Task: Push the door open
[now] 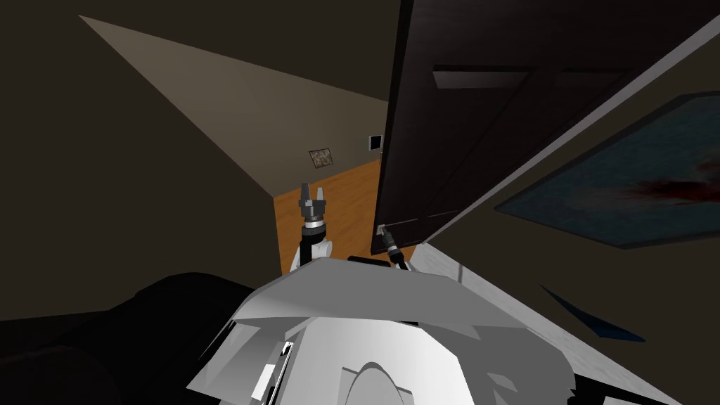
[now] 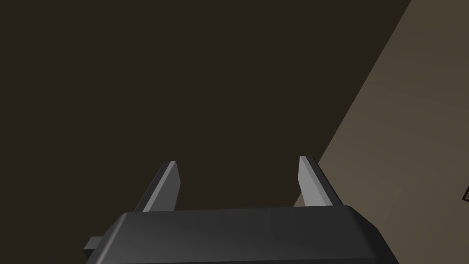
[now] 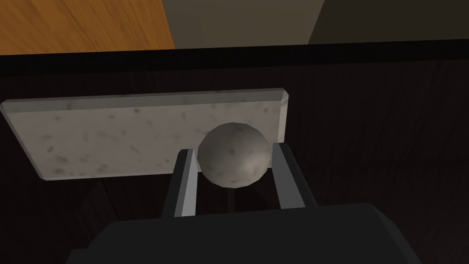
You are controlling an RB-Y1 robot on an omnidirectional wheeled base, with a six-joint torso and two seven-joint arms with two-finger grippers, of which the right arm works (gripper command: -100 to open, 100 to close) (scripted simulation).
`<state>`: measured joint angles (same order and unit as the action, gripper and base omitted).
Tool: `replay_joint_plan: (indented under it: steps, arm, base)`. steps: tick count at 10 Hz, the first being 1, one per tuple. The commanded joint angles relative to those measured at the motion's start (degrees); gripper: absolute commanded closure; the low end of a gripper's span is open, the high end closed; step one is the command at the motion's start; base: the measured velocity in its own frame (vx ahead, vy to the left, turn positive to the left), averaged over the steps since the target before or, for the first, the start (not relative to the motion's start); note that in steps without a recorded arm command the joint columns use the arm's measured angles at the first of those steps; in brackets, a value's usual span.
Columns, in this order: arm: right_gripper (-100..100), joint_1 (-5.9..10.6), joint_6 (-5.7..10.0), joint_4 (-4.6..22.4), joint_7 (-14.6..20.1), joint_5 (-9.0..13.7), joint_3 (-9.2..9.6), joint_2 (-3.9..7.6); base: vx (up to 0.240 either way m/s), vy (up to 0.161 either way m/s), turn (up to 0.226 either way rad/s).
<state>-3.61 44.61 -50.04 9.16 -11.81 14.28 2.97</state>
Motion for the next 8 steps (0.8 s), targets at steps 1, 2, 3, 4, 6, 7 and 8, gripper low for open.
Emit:
replay_joint_plan:
  steps: [1,2,3,4,6,7,8]
  arm:
    - [100,0.68,-0.24,0.1,-0.6,0.7,-1.23,0.00]
    - [100,1.06,-0.44,0.5,-1.0,1.2,-2.11,-0.07]
    - [100,1.27,-0.54,0.6,-1.2,1.5,-2.59,-0.13]
    - [100,1.71,-0.77,1.0,-1.7,2.1,-3.60,-0.33]
    - [100,2.38,-1.12,1.5,-2.4,3.0,-5.16,-0.79]
    - [100,2.81,-1.34,1.9,-2.8,3.6,-6.15,-1.19]
    - [100,3.20,-1.54,2.2,-3.2,4.1,-7.05,-1.64]
  base:
    - [0.126,0.123,-0.062]
    - [0.132,0.137,-0.065]
    - [0.149,0.125,-0.064]
    - [0.160,0.131,-0.073]
    - [0.142,0.154,-0.067]
    - [0.173,0.175,-0.098]
    - [0.205,0.169,-0.080]
